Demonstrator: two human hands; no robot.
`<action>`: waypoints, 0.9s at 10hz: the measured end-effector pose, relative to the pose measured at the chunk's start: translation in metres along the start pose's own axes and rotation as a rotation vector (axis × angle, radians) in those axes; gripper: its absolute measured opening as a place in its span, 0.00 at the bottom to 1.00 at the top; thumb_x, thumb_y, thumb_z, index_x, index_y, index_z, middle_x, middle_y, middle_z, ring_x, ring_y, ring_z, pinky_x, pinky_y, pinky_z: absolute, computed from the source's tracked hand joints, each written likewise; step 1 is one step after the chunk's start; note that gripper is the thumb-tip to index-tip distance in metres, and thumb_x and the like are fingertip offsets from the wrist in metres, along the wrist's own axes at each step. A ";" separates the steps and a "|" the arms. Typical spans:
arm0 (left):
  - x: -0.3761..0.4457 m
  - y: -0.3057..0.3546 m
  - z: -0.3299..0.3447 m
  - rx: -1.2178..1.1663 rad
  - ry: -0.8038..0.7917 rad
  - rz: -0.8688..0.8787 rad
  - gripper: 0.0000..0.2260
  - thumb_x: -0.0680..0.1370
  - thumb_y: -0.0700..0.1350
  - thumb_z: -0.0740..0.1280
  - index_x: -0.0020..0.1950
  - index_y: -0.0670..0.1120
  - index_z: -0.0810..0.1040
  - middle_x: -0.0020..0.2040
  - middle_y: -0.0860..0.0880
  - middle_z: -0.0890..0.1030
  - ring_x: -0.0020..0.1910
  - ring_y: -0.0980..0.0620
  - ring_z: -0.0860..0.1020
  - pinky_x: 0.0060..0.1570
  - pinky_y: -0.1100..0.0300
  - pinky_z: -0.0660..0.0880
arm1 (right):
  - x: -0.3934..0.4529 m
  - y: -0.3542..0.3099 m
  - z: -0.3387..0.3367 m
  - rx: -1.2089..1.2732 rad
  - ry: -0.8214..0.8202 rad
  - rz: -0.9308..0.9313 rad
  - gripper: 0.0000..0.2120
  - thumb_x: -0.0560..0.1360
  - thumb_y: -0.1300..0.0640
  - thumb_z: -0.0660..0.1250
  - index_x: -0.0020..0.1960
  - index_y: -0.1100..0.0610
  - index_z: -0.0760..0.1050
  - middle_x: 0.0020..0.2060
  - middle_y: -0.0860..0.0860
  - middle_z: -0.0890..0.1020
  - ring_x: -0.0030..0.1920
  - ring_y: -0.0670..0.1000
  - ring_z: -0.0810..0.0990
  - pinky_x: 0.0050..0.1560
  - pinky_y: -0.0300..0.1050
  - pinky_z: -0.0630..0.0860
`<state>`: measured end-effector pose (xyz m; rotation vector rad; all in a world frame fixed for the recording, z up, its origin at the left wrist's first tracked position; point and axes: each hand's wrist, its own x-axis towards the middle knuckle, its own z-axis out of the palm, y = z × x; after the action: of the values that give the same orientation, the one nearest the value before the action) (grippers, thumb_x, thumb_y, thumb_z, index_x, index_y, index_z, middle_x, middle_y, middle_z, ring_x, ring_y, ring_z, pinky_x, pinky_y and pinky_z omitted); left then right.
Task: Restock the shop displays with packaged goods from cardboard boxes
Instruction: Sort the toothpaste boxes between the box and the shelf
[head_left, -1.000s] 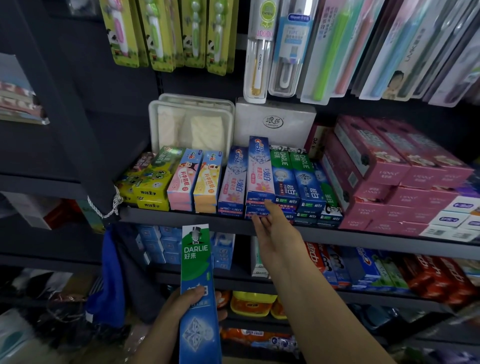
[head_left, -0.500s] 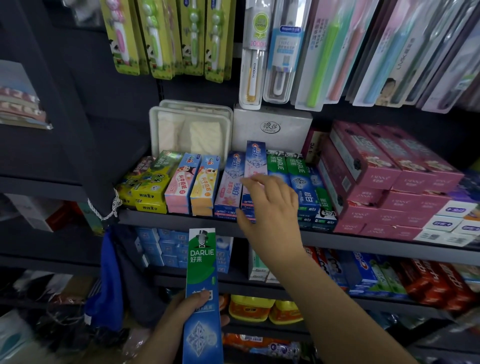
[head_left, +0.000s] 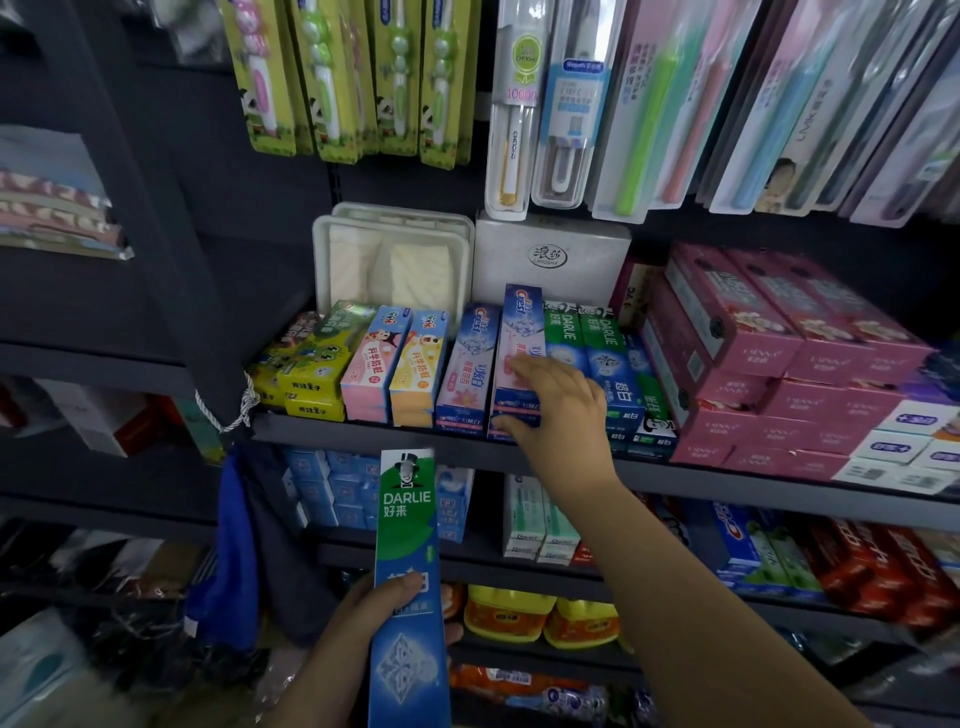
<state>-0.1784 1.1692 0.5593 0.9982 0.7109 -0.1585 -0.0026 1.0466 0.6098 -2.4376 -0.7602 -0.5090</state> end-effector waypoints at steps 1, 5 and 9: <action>-0.014 0.000 0.003 -0.043 -0.050 0.022 0.08 0.80 0.39 0.60 0.52 0.35 0.76 0.43 0.36 0.80 0.30 0.39 0.81 0.25 0.51 0.78 | 0.004 0.000 -0.001 -0.006 -0.039 0.011 0.28 0.74 0.50 0.70 0.72 0.50 0.67 0.71 0.46 0.69 0.73 0.47 0.61 0.67 0.39 0.48; -0.020 -0.004 0.017 -0.049 -0.057 -0.004 0.44 0.50 0.48 0.82 0.62 0.36 0.74 0.51 0.36 0.82 0.46 0.34 0.81 0.39 0.45 0.79 | -0.029 -0.012 -0.027 0.088 -0.035 -0.009 0.27 0.77 0.50 0.66 0.74 0.52 0.64 0.71 0.47 0.66 0.72 0.46 0.58 0.72 0.42 0.53; -0.042 -0.021 0.075 0.124 -0.046 0.223 0.45 0.45 0.68 0.73 0.58 0.46 0.77 0.46 0.47 0.85 0.44 0.50 0.83 0.42 0.58 0.77 | -0.172 -0.035 -0.084 0.624 -0.682 0.594 0.24 0.70 0.39 0.70 0.61 0.33 0.62 0.55 0.34 0.77 0.54 0.33 0.77 0.55 0.26 0.71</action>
<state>-0.1842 1.0890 0.5960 1.1817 0.5486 -0.0312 -0.1727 0.9517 0.6047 -2.0498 -0.3139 0.7153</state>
